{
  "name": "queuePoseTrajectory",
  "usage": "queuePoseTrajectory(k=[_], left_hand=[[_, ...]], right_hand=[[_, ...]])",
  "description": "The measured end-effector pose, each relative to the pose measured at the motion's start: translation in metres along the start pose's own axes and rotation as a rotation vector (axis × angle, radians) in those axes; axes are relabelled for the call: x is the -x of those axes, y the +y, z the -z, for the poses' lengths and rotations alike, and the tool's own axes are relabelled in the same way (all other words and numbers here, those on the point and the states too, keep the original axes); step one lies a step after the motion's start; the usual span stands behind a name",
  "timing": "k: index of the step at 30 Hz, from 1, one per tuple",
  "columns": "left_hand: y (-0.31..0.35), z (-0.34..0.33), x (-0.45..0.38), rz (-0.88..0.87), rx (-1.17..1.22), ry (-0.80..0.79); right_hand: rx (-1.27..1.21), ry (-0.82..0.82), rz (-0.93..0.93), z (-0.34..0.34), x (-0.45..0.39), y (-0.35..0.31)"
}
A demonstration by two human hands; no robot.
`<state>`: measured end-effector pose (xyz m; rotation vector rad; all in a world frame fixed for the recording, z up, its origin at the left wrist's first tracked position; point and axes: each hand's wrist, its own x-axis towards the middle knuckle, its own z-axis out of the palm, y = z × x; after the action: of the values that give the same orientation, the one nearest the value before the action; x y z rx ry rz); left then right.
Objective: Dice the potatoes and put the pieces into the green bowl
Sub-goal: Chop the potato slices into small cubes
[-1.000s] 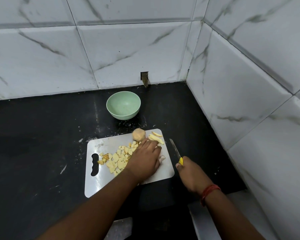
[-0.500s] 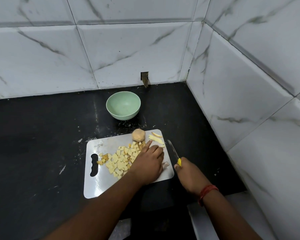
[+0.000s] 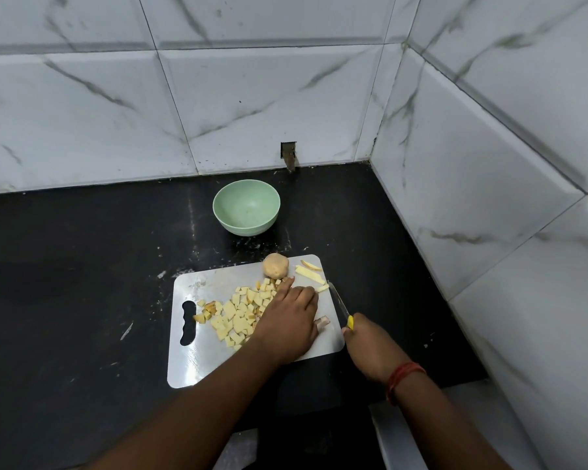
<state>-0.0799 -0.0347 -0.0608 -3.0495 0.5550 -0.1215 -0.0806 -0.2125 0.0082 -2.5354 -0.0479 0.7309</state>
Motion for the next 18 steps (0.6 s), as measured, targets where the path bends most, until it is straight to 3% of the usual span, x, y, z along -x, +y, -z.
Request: queuePoseTrajectory(k=[18], left_hand=[[-0.014,-0.004,0.015,0.010,0.050,0.107]], right_hand=[[0.156,-0.048,-0.055,-0.009,-0.013,-0.009]])
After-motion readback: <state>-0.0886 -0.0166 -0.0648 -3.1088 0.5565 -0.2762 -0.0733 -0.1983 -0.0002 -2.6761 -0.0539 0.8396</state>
